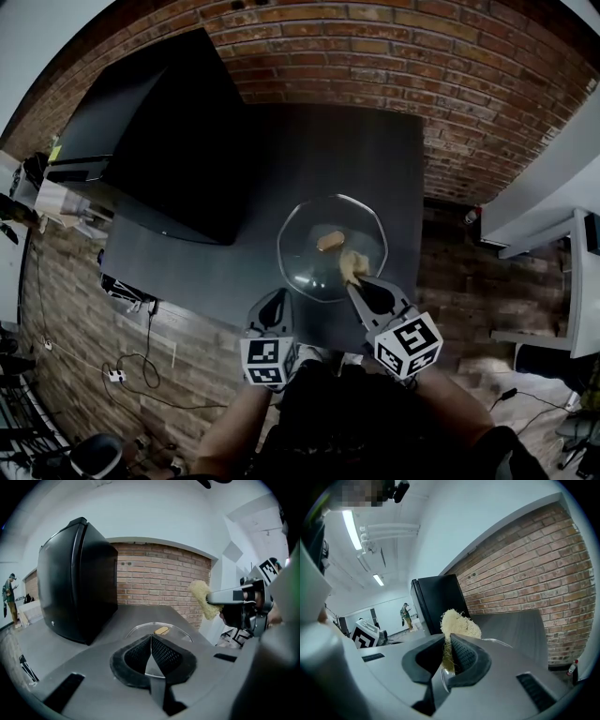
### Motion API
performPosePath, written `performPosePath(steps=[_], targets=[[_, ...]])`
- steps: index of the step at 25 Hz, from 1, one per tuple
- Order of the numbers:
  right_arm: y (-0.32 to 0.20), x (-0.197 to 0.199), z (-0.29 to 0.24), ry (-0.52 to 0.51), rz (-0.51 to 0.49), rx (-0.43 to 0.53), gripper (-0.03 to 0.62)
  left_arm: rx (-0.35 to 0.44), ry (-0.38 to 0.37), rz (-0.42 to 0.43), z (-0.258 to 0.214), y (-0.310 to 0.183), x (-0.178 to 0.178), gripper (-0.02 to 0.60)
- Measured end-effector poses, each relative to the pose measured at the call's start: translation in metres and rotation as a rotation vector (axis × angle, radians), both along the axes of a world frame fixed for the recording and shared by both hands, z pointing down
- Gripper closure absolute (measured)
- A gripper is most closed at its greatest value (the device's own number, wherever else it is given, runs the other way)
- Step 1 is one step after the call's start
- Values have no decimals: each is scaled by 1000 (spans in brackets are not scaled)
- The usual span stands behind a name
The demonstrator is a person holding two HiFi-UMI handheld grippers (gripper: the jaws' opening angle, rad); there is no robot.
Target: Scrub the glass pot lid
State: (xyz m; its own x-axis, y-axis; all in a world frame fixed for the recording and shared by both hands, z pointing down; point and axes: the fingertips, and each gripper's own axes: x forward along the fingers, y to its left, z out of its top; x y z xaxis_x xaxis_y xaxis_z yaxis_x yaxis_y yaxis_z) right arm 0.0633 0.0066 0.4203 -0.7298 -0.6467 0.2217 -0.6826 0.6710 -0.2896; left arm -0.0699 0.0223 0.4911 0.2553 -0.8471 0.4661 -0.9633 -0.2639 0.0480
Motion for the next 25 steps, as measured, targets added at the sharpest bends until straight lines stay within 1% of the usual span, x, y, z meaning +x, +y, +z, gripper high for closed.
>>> performPosePath(steps=[4, 10, 14, 20, 25], targets=[[-3, -3, 13, 8, -4, -29, 553, -38, -24, 14, 17, -9, -1, 549], [-10, -21, 35, 37, 2, -57, 553, -106, -52, 60, 51, -21, -10, 549], [-16, -38, 52, 39, 33, -105, 553, -149, -70, 120, 70, -32, -17, 549], [-19, -65, 83, 62, 67, -184, 553, -203, -106, 240, 96, -48, -21, 549], [-25, -83, 107, 76, 92, -244, 553, -238, -91, 287, 112, -55, -23, 549]])
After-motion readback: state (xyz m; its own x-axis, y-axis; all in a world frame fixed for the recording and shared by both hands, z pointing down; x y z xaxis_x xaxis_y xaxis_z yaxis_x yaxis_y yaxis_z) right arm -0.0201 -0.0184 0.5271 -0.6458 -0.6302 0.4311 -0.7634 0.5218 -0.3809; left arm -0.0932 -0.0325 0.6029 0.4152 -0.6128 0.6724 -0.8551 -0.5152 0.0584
